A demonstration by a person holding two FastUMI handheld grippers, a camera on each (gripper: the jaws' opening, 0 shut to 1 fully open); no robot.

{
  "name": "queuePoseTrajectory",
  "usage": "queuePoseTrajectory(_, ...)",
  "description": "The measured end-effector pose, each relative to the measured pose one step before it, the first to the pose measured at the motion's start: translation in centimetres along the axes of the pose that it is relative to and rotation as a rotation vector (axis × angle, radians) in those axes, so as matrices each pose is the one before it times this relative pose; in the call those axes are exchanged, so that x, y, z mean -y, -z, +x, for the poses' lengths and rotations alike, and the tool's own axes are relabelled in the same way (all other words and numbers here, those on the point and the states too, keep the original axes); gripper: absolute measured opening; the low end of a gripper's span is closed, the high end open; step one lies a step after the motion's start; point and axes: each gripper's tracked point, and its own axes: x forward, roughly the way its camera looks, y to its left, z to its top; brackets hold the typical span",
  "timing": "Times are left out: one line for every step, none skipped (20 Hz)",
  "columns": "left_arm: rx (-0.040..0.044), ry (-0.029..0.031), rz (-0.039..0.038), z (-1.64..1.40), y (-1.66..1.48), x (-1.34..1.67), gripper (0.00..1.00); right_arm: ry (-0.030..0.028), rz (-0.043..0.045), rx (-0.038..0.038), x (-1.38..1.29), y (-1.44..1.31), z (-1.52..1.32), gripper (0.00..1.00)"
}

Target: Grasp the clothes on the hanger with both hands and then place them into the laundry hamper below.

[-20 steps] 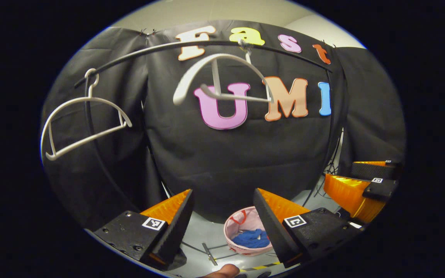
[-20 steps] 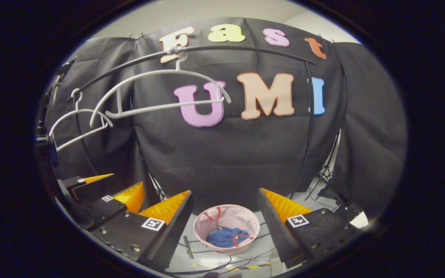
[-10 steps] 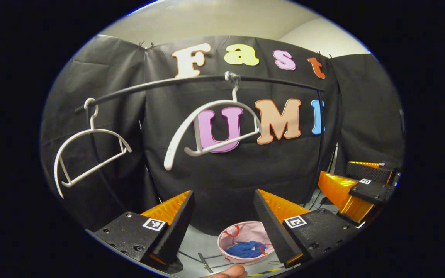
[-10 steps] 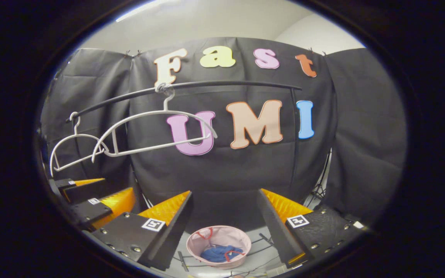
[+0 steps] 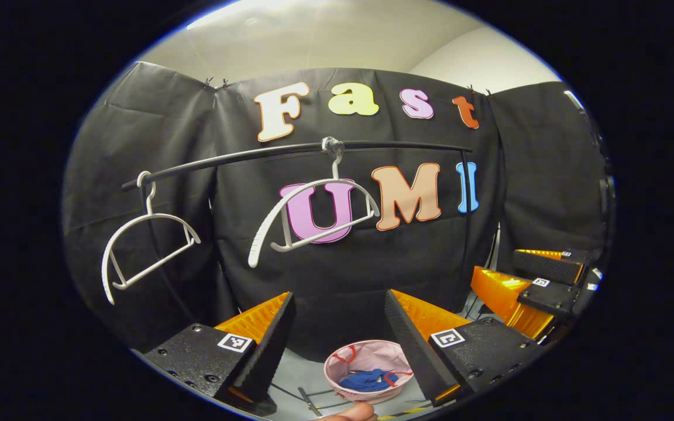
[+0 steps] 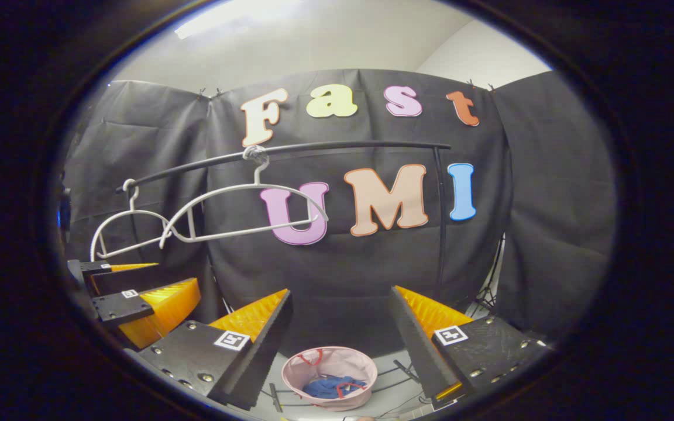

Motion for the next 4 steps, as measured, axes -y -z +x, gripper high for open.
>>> queuePoseTrajectory(-0.00318,0.00245,-0.01388,-0.299,-0.194,0.427,1.0,-0.0078,0.00022,0.00085,0.423,-0.008,-0.411,0.99)
queuePoseTrajectory(0.00204,0.00797,-0.0109,-0.291,-0.247,0.528,0.95,-0.0054,0.00056,-0.00136,0.422,-0.087,-0.462,1.0)
queuePoseTrajectory(0.01206,0.00271,-0.00227,-0.245,-0.431,0.414,1.0,-0.00563,-0.00067,0.00312,0.406,-0.237,-0.525,0.94)
queuePoseTrajectory(0.01293,-0.00296,0.00554,-0.219,-0.452,0.397,0.95,-0.00138,0.00425,0.00474,0.532,-0.332,-0.434,0.94)
